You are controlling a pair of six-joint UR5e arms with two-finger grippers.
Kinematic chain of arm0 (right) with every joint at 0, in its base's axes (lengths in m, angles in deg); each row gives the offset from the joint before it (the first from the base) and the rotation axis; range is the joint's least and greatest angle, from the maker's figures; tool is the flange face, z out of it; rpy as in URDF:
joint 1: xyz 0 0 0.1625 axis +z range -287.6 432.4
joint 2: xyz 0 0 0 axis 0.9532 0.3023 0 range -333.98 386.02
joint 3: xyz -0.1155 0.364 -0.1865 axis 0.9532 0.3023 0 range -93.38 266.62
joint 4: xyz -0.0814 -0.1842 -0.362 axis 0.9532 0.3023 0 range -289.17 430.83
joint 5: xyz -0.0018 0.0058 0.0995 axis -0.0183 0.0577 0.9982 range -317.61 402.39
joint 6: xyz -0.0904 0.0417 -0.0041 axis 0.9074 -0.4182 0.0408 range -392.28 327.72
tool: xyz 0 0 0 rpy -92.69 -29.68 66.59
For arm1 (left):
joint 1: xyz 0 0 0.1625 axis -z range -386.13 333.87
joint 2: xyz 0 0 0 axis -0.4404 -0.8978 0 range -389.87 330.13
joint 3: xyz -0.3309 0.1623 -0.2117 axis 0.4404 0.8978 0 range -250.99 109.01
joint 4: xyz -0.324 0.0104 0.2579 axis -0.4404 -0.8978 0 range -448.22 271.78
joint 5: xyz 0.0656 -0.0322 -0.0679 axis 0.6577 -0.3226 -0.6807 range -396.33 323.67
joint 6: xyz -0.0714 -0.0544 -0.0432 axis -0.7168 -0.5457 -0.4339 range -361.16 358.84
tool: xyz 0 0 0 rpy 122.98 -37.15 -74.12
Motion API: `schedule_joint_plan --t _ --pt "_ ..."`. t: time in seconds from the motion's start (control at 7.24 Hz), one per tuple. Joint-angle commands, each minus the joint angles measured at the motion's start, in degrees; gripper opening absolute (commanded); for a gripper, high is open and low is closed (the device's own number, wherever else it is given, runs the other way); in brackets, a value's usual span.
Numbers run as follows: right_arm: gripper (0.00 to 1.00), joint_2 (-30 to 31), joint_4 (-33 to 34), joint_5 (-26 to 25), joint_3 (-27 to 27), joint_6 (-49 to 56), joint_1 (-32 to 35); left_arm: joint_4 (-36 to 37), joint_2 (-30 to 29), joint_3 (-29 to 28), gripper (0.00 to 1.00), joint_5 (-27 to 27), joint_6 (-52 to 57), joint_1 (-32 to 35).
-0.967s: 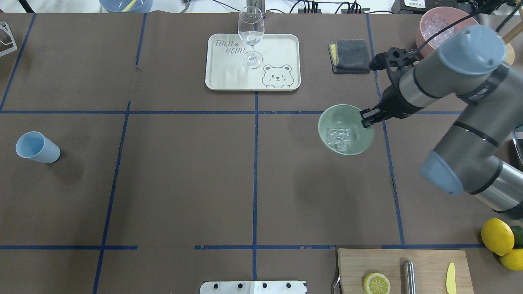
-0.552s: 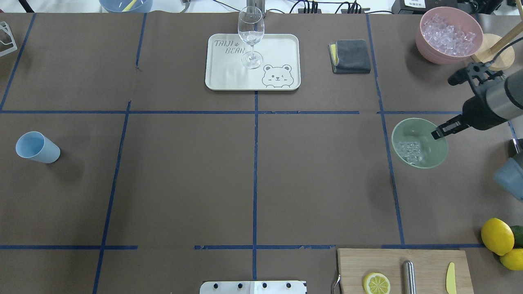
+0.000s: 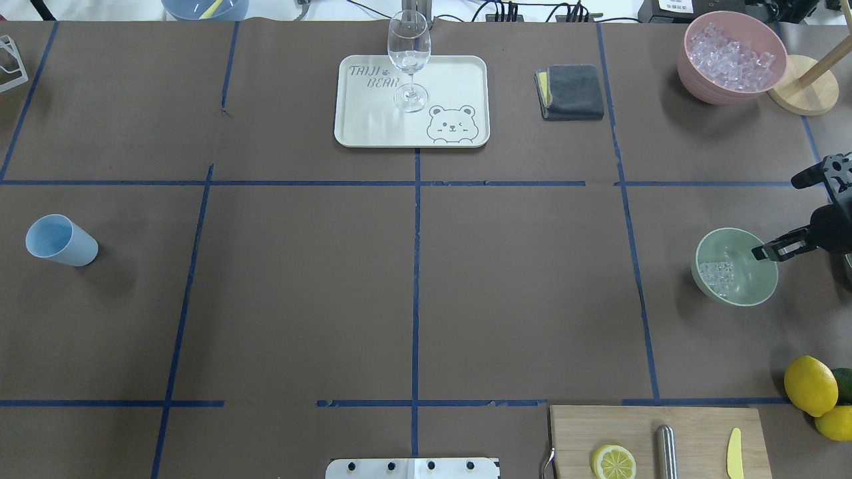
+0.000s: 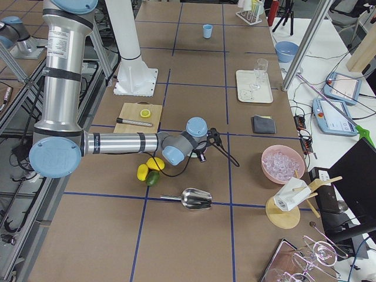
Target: Pour ice into bowl
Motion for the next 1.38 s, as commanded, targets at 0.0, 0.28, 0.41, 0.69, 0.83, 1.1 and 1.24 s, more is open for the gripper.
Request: schedule_joint_plan --t 0.0,0.28,0.41,0.69,0.83,1.1,1.24 --pt "0.99 -0.2 -1.4 -0.2 1.4 0.1 -0.1 0.0 0.0 0.0 1.0 0.0 0.0 0.0" --pt "1.0 -1.6 -0.2 1.1 1.0 0.2 3.3 0.2 -0.2 0.0 1.0 0.0 0.0 0.0" --pt "1.0 -2.0 4.5 2.4 0.4 0.7 8.3 0.3 -0.2 -0.8 1.0 0.0 0.0 0.0" --pt "1.0 -1.8 11.4 2.3 0.1 7.0 14.7 0.5 0.1 -0.9 1.0 0.2 0.0 0.0" --pt "1.0 -2.1 19.4 2.2 -0.1 15.3 19.5 0.4 0.3 -1.0 1.0 0.5 -0.1 0.0" --pt "1.0 -3.7 35.9 1.2 -0.6 27.8 27.1 0.5 1.1 -1.0 1.0 0.4 -0.1 0.3" --pt "1.0 -3.4 41.0 1.2 -0.6 28.0 29.9 0.6 1.9 -1.0 1.0 0.4 -0.1 0.3"
